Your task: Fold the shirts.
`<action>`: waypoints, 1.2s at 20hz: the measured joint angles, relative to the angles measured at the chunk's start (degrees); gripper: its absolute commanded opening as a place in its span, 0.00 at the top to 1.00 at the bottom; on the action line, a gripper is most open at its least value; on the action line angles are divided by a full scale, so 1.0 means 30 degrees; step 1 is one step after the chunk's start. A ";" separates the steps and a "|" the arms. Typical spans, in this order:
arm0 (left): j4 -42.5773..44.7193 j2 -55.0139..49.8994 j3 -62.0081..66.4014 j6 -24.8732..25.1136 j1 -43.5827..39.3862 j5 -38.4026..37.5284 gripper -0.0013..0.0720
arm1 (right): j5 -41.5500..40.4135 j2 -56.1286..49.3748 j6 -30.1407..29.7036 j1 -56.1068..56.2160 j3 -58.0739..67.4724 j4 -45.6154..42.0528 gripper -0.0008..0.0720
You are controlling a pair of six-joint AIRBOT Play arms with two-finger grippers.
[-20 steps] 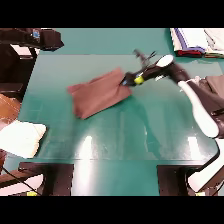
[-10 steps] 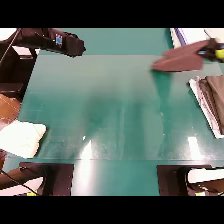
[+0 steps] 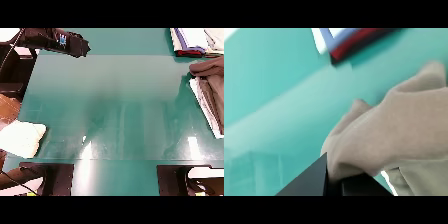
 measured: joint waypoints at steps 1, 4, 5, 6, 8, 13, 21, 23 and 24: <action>-0.0007 0.0000 0.0000 -0.0007 0.0000 0.0000 0.95 | 0.0255 0.0007 0.0000 -0.0124 0.0736 0.0036 0.97; -0.0015 0.0000 0.0000 -0.0022 0.0000 -0.0022 0.95 | 0.1180 0.0444 0.0000 -0.0313 0.2018 -0.0146 0.97; -0.0015 0.0000 0.0000 -0.0022 0.0000 -0.0036 0.95 | 0.1406 0.0809 0.0000 -0.0350 0.1872 -0.0627 0.97; -0.0015 0.0000 0.0000 -0.0029 0.0000 -0.0036 0.95 | 0.1588 0.1209 0.0000 -0.0386 0.1515 -0.1158 0.97; -0.0015 0.0000 0.0000 -0.0029 0.0000 -0.0051 0.95 | 0.1836 0.2266 0.0007 -0.0408 0.0423 -0.2463 0.97; -0.0015 0.0000 0.0000 -0.0007 0.0000 -0.0073 0.95 | 0.3089 0.4779 0.0109 -0.0437 -0.3257 -0.7606 0.97; 0.0000 0.0000 0.0000 0.0510 0.0000 -0.0102 0.95 | 0.5064 0.6703 0.1355 -0.2477 -0.9610 -1.3143 0.69; 0.0000 0.0000 0.0000 0.0554 0.0000 -0.0087 0.95 | 0.5304 0.7002 0.1479 -0.3439 -1.0761 -1.3427 0.09; 0.0000 0.0000 0.0000 0.0561 0.0000 -0.0073 0.95 | 0.5304 0.7104 0.1515 -0.3854 -1.1220 -1.3311 0.09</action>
